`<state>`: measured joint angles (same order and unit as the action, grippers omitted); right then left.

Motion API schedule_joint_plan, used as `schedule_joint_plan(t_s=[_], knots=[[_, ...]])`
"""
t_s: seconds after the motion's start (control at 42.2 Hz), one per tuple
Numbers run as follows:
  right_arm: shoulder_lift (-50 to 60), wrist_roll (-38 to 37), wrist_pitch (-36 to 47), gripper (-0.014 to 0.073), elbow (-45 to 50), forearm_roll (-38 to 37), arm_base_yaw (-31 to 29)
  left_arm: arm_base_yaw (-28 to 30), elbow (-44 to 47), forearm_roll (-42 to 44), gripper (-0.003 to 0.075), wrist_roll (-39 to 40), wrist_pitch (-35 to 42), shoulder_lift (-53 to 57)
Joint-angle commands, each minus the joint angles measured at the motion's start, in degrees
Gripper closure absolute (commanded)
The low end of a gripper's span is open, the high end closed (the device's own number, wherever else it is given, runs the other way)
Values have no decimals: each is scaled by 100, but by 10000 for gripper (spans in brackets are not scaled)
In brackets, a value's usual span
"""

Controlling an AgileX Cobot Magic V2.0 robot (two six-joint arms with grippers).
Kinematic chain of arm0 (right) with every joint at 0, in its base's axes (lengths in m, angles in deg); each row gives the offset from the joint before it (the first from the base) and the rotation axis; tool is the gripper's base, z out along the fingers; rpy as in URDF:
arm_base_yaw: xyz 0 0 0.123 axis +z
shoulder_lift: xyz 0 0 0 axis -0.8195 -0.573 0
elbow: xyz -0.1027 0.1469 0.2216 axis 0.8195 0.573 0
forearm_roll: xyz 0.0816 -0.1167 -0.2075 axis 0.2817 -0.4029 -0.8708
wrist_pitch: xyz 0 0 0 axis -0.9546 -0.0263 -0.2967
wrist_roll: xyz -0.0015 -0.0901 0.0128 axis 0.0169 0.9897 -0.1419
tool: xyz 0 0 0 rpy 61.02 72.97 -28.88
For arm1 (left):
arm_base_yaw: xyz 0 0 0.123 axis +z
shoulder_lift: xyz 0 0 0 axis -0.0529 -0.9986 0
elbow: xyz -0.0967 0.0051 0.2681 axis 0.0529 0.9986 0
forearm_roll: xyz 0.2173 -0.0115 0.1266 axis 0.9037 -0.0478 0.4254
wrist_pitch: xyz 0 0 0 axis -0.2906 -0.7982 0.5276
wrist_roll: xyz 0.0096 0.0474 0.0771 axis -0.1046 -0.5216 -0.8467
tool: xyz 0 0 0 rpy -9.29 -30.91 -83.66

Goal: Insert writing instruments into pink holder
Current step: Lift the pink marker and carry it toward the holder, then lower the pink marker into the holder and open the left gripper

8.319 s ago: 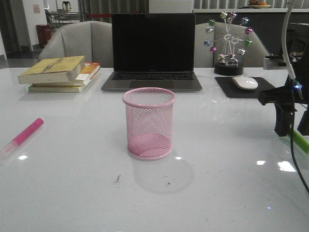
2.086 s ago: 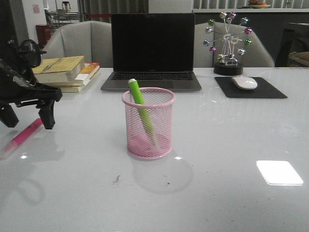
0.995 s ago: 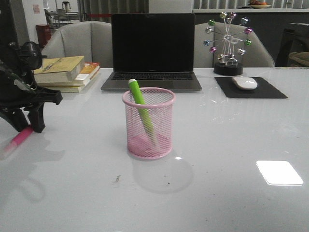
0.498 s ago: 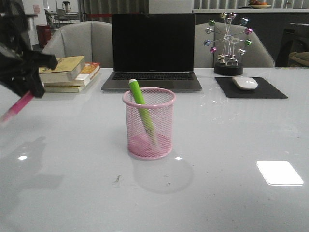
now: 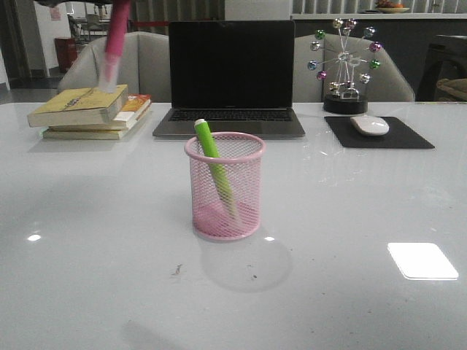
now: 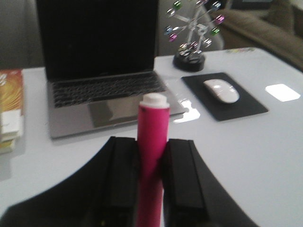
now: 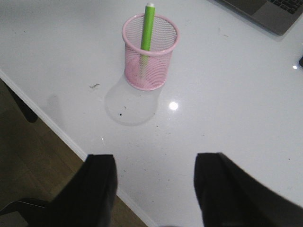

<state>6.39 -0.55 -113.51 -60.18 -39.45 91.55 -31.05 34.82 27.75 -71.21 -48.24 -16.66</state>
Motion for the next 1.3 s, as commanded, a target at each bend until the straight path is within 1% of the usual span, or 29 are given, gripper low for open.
schedule_joint_plan(t_s=[0.0, 0.19, 0.332, 0.45, 0.616, 0.901, 0.948, 1.019, 1.185, 1.28], knots=[[17, 65, 405, 116, -153, -18, -32, -430, -15, -40, 628, -12, 1461, 6], [17, 65, 405, 116, -153, -18, -32, -921, -16, -41, 628, -12, 2901, -746], [17, 65, 405, 116, -153, -18, -32, -1040, -16, -29, 628, -12, 3980, -1423], [17, 65, 405, 116, -153, -18, -32, -1100, -16, 14, 628, -12, 4547, -1949], [17, 65, 405, 116, -153, -18, -32, -1183, -16, 135, 627, -12, 4851, -2443], [17, 65, 405, 116, -153, -18, -32, -1194, -16, 155, 626, -12, 4793, -2847], [17, 65, 405, 116, -153, -18, -32, -1194, -16, 155, 612, -12, 4667, -2847], [17, 65, 405, 116, -153, -18, -32, -1194, -16, 155, 564, -12, 4582, -2847], [17, 65, 405, 116, -153, -18, -32, -1194, -16, 155, 348, -12, 4570, -2847], [17, 65, 405, 116, -153, -18, -32, -1194, -16, 155, 290, -12, 4580, -2847]])
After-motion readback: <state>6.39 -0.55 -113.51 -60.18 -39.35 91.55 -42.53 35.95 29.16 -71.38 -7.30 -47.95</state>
